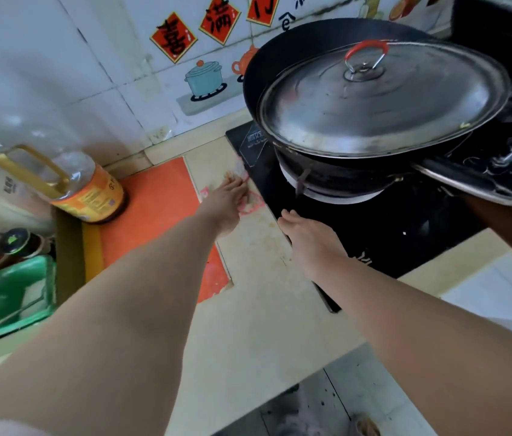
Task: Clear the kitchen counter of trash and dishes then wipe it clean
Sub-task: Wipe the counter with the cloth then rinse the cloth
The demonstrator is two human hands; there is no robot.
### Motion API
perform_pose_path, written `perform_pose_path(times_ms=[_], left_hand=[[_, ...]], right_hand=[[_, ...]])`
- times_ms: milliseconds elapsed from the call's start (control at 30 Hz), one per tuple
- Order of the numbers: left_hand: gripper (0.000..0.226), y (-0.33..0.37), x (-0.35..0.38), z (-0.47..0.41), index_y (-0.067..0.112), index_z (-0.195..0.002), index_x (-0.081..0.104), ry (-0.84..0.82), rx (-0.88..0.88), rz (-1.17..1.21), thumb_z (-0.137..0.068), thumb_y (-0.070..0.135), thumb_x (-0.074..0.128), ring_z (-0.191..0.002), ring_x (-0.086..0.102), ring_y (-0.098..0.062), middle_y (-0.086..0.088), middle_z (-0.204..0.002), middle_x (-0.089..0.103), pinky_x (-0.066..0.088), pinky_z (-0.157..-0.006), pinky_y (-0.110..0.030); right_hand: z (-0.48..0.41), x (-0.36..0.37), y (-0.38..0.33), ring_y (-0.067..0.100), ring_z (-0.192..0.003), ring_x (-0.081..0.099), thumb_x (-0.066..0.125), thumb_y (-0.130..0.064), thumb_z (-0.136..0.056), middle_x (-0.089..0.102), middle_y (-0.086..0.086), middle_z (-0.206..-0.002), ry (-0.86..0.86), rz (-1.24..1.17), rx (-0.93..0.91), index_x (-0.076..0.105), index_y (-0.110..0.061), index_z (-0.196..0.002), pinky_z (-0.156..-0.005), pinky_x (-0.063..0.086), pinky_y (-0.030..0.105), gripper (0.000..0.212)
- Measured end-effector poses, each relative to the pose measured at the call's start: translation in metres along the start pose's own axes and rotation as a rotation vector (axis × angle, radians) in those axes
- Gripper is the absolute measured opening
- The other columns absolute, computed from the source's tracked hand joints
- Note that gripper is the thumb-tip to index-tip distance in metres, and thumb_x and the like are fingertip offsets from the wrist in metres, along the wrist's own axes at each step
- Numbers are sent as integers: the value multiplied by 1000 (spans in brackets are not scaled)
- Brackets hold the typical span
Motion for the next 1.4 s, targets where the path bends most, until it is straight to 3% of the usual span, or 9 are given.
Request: perform_pose_path(times_ms=[133,300,467,667,800,967,1133,1233,1400], left_hand=[[72,31,22,42,13,-149,35,58,36,122,-82,-13,36,-148,17,-14,0,-159,27,17,-118,-26],[72,68,45,86,10,-146,41,55,66,163,-79,-16,38,-146,24,-15,-3,-155,34,14,-118,-21],[77,104,68,134,19,-151,32,8,4,115,-82,-15,38,-148,15,-12,7,-159,24,15,-119,-28],[81,111,78,186,24,-152,27,-34,-58,75,-82,-16,36,-149,12,-10,12,-161,17,18,-119,-35],[85,68,92,239,27,-155,10,-27,-231,7,-84,-12,36,-149,-2,-7,12,-162,2,2,-121,-41],[75,12,101,304,28,-155,1,27,-551,24,-95,2,37,-149,-5,-9,12,-162,-5,5,-121,-40],[62,3,110,321,22,-155,-3,31,-788,36,-101,25,28,-149,-13,-18,6,-162,-13,4,-120,-48],[59,39,108,283,19,-155,-1,16,-683,74,-103,29,24,-148,-19,-22,5,-162,-14,-1,-119,-55],[62,66,111,245,20,-154,-9,-43,-468,-51,-103,27,25,-149,-16,-19,6,-162,-16,0,-120,-48]], right_hand=[[34,-6,12,16,-136,38,40,5,-90,47,2,-141,98,4,4,53,-9,-131,-104,41,37,45],[81,-7,49,6,-145,21,41,3,-93,35,-6,-153,162,-29,26,43,-20,-142,-112,31,25,54],[115,0,61,9,-146,18,40,6,-93,39,-3,-150,146,2,-1,50,-14,-136,-109,36,28,49],[129,21,18,11,-147,14,38,10,-91,34,1,-153,74,23,-198,43,-8,-139,-110,35,29,52],[136,35,4,14,-147,18,34,12,-88,47,3,-138,15,22,-208,53,-4,-119,-102,39,31,40],[143,47,-8,20,-130,42,38,11,-81,50,5,-123,-13,57,-265,57,-6,-108,-96,46,33,38],[152,48,-21,16,-145,23,34,13,-83,50,4,-130,-28,42,-333,55,-5,-112,-103,41,33,40],[152,39,-18,14,-145,23,33,14,-82,51,5,-128,3,39,-325,55,-5,-110,-100,41,31,41],[141,26,-14,18,-128,42,36,12,-82,52,4,-119,22,98,-272,55,-9,-101,-83,43,28,34]])
Point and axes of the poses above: each hand's wrist, its own z-axis away from the middle knuckle, its own x-axis out of the palm, y = z × x, the point moved 9 cm from there along -z, towards the middle knuckle
